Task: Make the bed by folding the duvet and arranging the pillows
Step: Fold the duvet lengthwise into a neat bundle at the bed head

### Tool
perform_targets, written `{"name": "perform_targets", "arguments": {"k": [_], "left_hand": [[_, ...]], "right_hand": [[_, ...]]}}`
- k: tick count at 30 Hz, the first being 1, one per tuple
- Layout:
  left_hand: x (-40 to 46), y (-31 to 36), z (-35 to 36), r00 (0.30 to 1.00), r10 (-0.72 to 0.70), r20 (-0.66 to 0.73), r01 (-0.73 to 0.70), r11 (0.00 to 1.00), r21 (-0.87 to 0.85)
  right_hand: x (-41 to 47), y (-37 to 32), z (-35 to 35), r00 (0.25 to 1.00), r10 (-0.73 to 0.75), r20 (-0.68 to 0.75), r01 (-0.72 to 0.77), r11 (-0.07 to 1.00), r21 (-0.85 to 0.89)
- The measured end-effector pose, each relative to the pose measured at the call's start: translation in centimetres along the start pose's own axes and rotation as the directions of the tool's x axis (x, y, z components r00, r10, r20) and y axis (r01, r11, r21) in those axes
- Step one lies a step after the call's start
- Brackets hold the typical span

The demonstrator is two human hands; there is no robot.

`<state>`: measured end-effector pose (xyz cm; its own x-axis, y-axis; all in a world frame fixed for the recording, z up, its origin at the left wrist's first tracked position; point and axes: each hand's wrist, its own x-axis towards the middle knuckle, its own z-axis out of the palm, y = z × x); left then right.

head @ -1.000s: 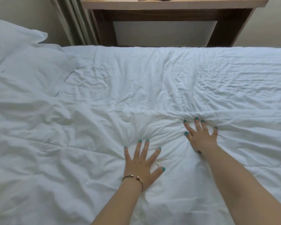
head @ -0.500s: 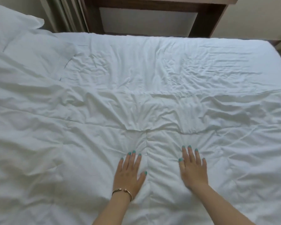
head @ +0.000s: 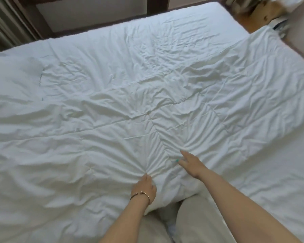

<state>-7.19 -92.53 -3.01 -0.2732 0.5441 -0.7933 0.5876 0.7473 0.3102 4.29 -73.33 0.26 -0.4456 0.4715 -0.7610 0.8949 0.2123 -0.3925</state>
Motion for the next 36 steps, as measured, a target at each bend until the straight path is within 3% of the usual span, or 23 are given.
{"name": "perform_targets", "arguments": {"k": [4, 7, 11, 16, 19, 23, 30, 34, 36], "left_hand": [[0.5, 1.7, -3.3, 0.999, 0.002, 0.035, -0.001, 0.999, -0.044], [1.1, 3.2, -4.4, 1.000, 0.015, 0.015, -0.014, 0.994, -0.104], [0.9, 4.7, -3.9, 0.999, 0.038, -0.007, -0.038, 0.980, -0.195], [-0.2, 8.4, -1.3, 0.996, -0.036, 0.081, 0.050, 0.981, -0.185], [0.5, 13.4, -0.5, 0.996, -0.069, 0.060, 0.080, 0.972, -0.223], [3.4, 21.8, -0.5, 0.986, -0.134, -0.095, 0.096, 0.939, -0.329], [4.7, 35.8, -2.3, 0.956, -0.223, -0.190, 0.176, 0.956, -0.234], [5.3, 38.0, -3.8, 0.930, -0.302, -0.210, 0.241, 0.932, -0.272], [5.3, 37.3, -4.1, 0.917, -0.313, -0.248, 0.228, 0.920, -0.320]], "right_hand": [[-2.2, -0.2, -0.5, 0.995, 0.063, -0.078, -0.063, 0.998, 0.005], [-2.8, 1.4, -0.2, 0.992, 0.115, -0.049, -0.119, 0.990, -0.079], [-3.8, 2.9, 0.0, 0.973, 0.232, 0.005, -0.232, 0.973, -0.019], [-3.7, 6.3, -2.1, 0.980, 0.186, 0.075, -0.185, 0.982, -0.028], [-2.8, 9.6, -5.2, 0.984, 0.149, 0.099, -0.145, 0.988, -0.053], [-0.5, 14.7, -12.2, 0.989, 0.090, 0.118, -0.082, 0.994, -0.073], [0.8, 20.1, -25.3, 0.988, -0.012, 0.156, 0.050, 0.969, -0.243], [2.9, 21.1, -29.0, 0.988, 0.081, 0.134, -0.029, 0.936, -0.351], [3.6, 20.7, -29.4, 0.994, 0.072, 0.086, -0.040, 0.945, -0.325]]}}
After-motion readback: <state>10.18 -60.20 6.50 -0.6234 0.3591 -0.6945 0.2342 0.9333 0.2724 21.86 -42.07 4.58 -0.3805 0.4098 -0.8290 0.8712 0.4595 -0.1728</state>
